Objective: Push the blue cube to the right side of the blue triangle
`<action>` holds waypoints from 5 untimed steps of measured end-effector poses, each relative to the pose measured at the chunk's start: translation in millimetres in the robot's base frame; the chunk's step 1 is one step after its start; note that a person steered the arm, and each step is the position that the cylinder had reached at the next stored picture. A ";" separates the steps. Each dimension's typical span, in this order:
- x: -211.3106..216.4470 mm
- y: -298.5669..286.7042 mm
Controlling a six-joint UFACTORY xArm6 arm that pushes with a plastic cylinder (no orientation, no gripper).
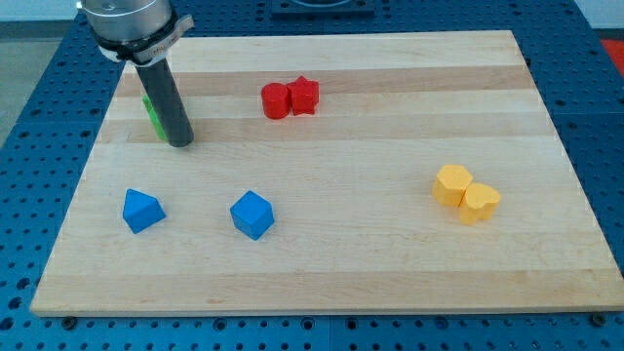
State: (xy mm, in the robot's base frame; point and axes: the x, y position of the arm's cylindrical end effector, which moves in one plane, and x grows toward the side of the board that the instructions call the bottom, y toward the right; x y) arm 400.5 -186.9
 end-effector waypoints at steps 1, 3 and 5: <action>-0.4 0.1; 52.6 90.9; 123.9 139.2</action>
State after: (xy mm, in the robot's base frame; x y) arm 524.4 -47.7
